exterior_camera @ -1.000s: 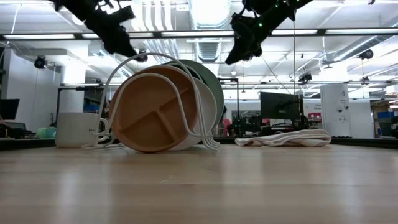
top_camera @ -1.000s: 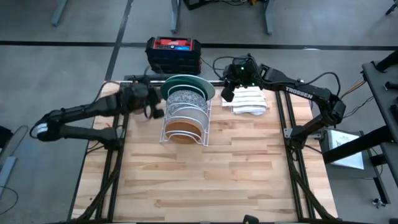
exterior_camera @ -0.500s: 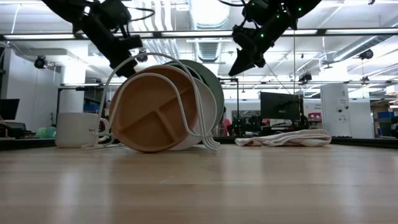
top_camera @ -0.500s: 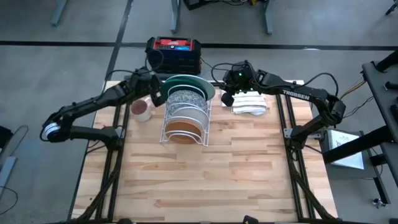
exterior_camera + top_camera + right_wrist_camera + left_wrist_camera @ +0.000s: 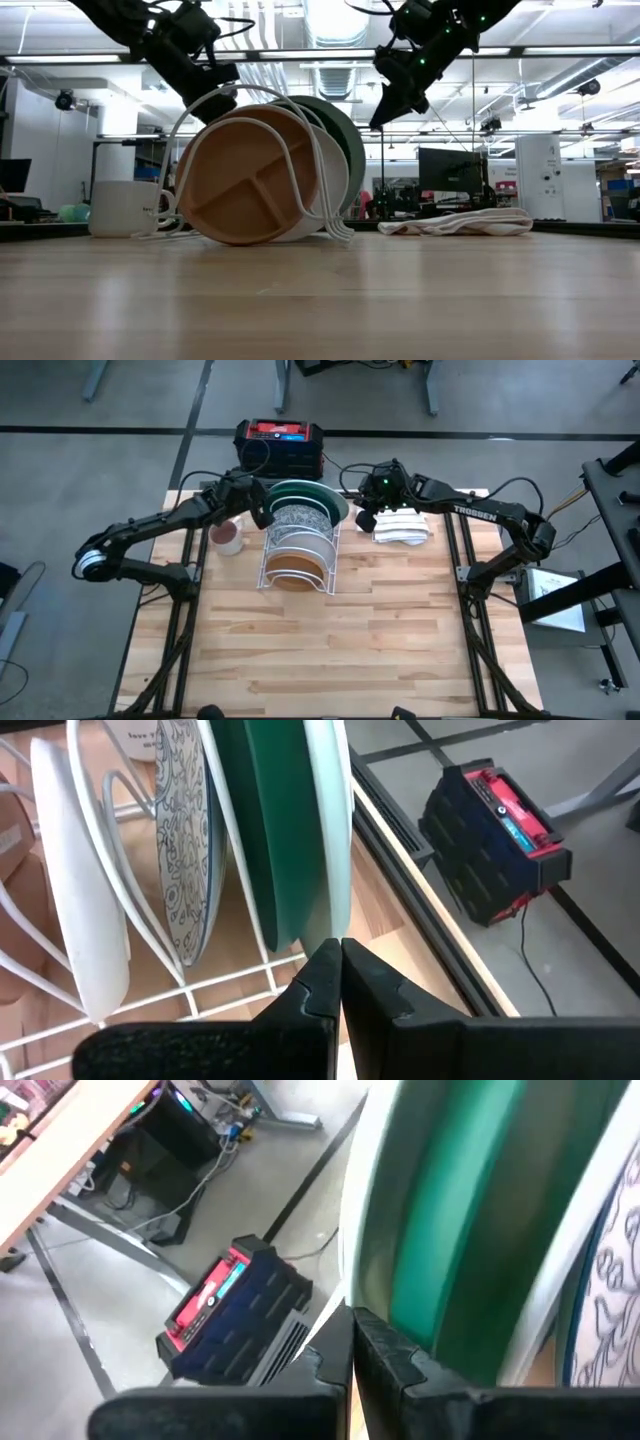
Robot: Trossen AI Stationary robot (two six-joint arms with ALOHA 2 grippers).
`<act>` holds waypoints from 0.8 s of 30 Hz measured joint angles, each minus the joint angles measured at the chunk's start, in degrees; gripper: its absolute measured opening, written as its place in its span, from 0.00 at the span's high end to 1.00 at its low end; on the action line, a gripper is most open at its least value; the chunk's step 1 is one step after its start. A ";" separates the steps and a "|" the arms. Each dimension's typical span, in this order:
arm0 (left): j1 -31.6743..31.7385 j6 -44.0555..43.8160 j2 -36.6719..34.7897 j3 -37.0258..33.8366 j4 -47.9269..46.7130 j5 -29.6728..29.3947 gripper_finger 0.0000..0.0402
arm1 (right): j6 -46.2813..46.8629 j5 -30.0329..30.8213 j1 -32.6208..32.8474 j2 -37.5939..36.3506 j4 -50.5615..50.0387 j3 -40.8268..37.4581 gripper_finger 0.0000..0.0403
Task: Sort dishes
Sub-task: Put the light blue plate in the dish rack
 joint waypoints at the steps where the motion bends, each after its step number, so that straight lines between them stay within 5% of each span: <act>1: -0.08 -0.19 0.11 0.00 0.59 -0.01 1.00 | 0.12 0.00 0.00 0.00 -0.03 -0.26 1.00; 10: -0.12 -1.33 -0.16 0.00 0.40 -1.61 1.00 | 4.36 0.00 0.00 0.04 1.15 -3.99 0.99; 20: -0.20 -1.84 -0.16 0.00 0.00 -1.60 1.00 | 9.36 0.25 -0.02 0.04 16.31 -9.66 0.99; 24: -0.21 -2.42 -0.16 0.00 -0.01 -1.60 1.00 | 13.39 6.35 0.00 0.04 17.64 -9.88 0.99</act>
